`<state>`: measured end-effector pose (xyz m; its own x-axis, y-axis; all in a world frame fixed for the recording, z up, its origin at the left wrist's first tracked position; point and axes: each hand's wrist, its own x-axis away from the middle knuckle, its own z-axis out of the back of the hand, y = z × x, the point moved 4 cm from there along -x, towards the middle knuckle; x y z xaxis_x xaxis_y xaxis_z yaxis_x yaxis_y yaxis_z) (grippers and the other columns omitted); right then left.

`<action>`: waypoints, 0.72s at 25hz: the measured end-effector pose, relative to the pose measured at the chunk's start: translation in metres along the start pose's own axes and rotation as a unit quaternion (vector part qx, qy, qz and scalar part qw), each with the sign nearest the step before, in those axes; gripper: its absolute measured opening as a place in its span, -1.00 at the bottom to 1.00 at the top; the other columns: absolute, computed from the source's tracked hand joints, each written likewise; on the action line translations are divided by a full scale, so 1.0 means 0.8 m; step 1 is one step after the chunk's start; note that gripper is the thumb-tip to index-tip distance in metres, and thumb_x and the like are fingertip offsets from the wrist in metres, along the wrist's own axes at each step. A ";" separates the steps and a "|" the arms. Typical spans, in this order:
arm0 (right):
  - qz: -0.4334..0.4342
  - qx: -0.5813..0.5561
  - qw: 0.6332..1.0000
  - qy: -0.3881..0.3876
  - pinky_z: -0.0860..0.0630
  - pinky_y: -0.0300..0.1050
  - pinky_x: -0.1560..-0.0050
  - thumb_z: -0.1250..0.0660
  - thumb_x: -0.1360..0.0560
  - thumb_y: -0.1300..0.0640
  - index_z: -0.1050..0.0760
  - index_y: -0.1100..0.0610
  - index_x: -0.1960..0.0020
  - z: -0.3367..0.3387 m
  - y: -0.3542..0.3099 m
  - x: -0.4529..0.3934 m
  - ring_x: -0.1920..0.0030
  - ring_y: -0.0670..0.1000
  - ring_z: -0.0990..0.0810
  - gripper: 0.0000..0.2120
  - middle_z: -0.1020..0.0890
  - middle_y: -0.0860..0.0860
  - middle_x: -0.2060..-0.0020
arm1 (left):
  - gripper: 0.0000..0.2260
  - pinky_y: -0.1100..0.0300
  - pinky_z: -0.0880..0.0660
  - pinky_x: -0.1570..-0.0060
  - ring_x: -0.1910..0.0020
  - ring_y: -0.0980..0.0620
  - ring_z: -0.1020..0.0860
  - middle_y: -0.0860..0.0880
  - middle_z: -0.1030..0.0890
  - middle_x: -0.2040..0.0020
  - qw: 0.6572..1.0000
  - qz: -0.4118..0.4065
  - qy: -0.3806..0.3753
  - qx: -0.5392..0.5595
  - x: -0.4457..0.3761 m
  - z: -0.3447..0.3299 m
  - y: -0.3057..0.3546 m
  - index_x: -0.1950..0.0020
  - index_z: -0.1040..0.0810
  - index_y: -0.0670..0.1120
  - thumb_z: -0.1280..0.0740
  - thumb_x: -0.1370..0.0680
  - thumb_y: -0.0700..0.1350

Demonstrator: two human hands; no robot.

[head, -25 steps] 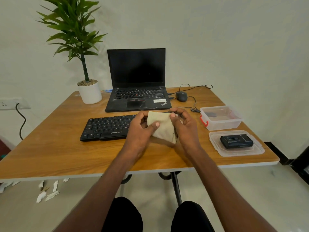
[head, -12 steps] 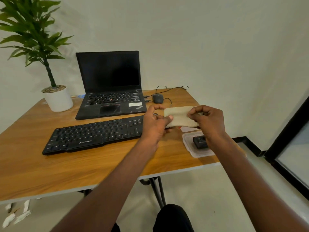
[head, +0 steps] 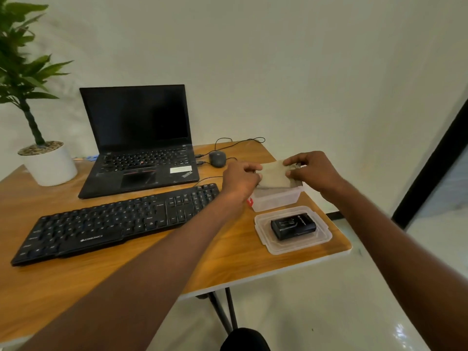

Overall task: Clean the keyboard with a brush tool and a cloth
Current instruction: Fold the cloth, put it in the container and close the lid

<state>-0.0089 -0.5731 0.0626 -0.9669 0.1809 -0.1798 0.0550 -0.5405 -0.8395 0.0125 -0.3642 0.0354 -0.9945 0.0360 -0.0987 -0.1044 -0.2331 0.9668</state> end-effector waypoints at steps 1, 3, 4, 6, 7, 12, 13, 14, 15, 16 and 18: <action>0.006 0.038 0.999 0.028 -0.53 -0.25 0.10 -0.53 -0.43 0.32 -0.73 0.09 -0.04 0.002 0.002 -0.005 0.03 -0.03 -0.63 -0.77 -0.67 0.03 -0.01 | -0.79 0.05 -0.65 -0.16 -0.05 0.02 -0.66 -0.05 -0.71 -0.11 0.999 -0.019 -0.004 -0.048 -0.004 -0.005 0.001 -0.14 -0.75 -0.06 -0.50 -0.56 -0.29; 0.019 0.104 0.993 0.056 -0.49 -0.23 0.10 -0.52 -0.44 0.29 -0.75 0.08 -0.01 0.001 0.008 -0.018 0.08 -0.04 -0.62 -0.80 -0.67 0.00 0.04 | -0.80 -0.02 -0.61 -0.22 -0.12 -0.01 -0.66 -0.02 -0.73 -0.12 0.986 -0.068 -0.018 -0.154 -0.013 -0.017 -0.001 -0.17 -0.75 -0.05 -0.52 -0.56 -0.21; 0.028 0.136 0.989 0.049 -0.49 -0.20 0.08 -0.52 -0.44 0.29 -0.75 0.07 -0.01 -0.003 0.011 -0.025 0.07 -0.02 -0.62 -0.81 -0.68 0.00 0.07 | -0.81 -0.05 -0.56 -0.25 -0.16 -0.03 -0.64 0.00 -0.73 -0.13 0.971 -0.090 -0.029 -0.218 -0.016 -0.023 -0.001 -0.18 -0.75 -0.02 -0.52 -0.57 -0.15; 0.048 0.195 0.980 0.010 -0.45 -0.21 0.15 -0.50 -0.44 0.28 -0.75 0.06 0.02 -0.016 0.014 -0.034 0.09 0.00 -0.61 -0.81 -0.67 -0.02 0.13 | -0.83 -0.06 -0.44 -0.27 -0.23 -0.05 -0.58 0.04 -0.72 -0.15 0.933 -0.113 -0.041 -0.339 -0.019 -0.030 -0.001 -0.17 -0.75 0.03 -0.50 -0.59 -0.04; 0.057 0.218 0.974 -0.007 -0.43 -0.24 0.20 -0.49 -0.43 0.28 -0.76 0.06 0.03 -0.022 0.016 -0.037 0.09 0.00 -0.61 -0.82 -0.67 -0.03 0.15 | -0.84 -0.07 -0.38 -0.24 -0.26 -0.06 -0.55 0.04 -0.70 -0.16 0.917 -0.121 -0.037 -0.378 -0.020 -0.032 -0.002 -0.17 -0.74 0.05 -0.49 -0.60 -0.01; 0.070 0.361 0.927 -0.066 -0.60 -0.07 0.07 -0.52 -0.43 0.09 -0.72 -0.03 -0.02 -0.052 0.032 -0.050 0.06 0.07 -0.64 -0.83 -0.70 0.01 0.05 | -0.75 -0.06 -0.36 -0.31 -0.36 -0.09 -0.43 -0.04 -0.54 -0.31 0.912 -0.155 -0.038 -0.379 -0.013 -0.032 -0.023 -0.31 -0.67 -0.01 -0.40 -0.65 -0.02; 0.068 0.382 0.918 -0.081 -0.63 -0.02 0.03 -0.52 -0.43 0.04 -0.72 -0.04 -0.02 -0.055 0.032 -0.052 0.05 0.07 -0.64 -0.83 -0.71 0.01 0.04 | -0.75 -0.05 -0.38 -0.32 -0.35 -0.07 -0.44 -0.04 -0.55 -0.29 0.917 -0.161 -0.039 -0.363 -0.012 -0.030 -0.028 -0.32 -0.67 -0.04 -0.39 -0.66 -0.05; 0.068 0.394 0.911 -0.096 -0.64 0.01 0.00 -0.51 -0.44 0.02 -0.73 -0.03 -0.03 -0.058 0.031 -0.054 0.03 0.08 -0.65 -0.83 -0.73 0.02 0.03 | -0.76 -0.02 -0.40 -0.31 -0.33 -0.06 -0.45 -0.04 -0.55 -0.27 0.921 -0.170 -0.038 -0.348 -0.010 -0.028 -0.032 -0.31 -0.68 -0.06 -0.39 -0.66 -0.07; 0.070 0.406 0.904 -0.112 -0.64 0.03 -0.02 -0.49 -0.46 0.02 -0.74 -0.01 -0.05 -0.059 0.029 -0.055 0.01 0.09 -0.65 -0.82 -0.73 0.03 0.01 | -0.77 0.02 -0.42 -0.28 -0.31 -0.04 -0.47 -0.04 -0.56 -0.26 0.925 -0.179 -0.038 -0.333 -0.008 -0.026 -0.034 -0.29 -0.69 -0.08 -0.38 -0.66 -0.09; 0.073 0.418 0.897 -0.122 -0.64 0.04 -0.03 -0.47 -0.49 0.01 -0.73 0.02 -0.08 -0.060 0.026 -0.057 0.00 0.10 -0.64 -0.80 -0.72 0.04 -0.01 | -0.78 0.09 -0.42 -0.25 -0.29 -0.03 -0.49 -0.03 -0.57 -0.25 0.929 -0.184 -0.039 -0.318 -0.006 -0.024 -0.036 -0.28 -0.69 -0.10 -0.38 -0.67 -0.10; 0.055 0.432 0.892 -0.122 -0.63 0.04 -0.04 -0.45 -0.51 -0.02 -0.67 0.05 -0.13 -0.061 0.022 -0.058 0.00 0.11 -0.62 -0.76 -0.68 0.05 -0.01 | -0.77 0.20 -0.36 -0.18 -0.28 -0.02 -0.50 -0.04 -0.59 -0.27 0.934 -0.182 -0.049 -0.302 -0.004 -0.021 -0.035 -0.30 -0.67 -0.12 -0.37 -0.67 -0.11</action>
<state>0.0487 -0.5509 0.0316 -0.9987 -0.0393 -0.0320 0.0422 -0.9944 -0.0967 0.0183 -0.3738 0.0045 -0.8891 0.3011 -0.3447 -0.4523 -0.6937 0.5605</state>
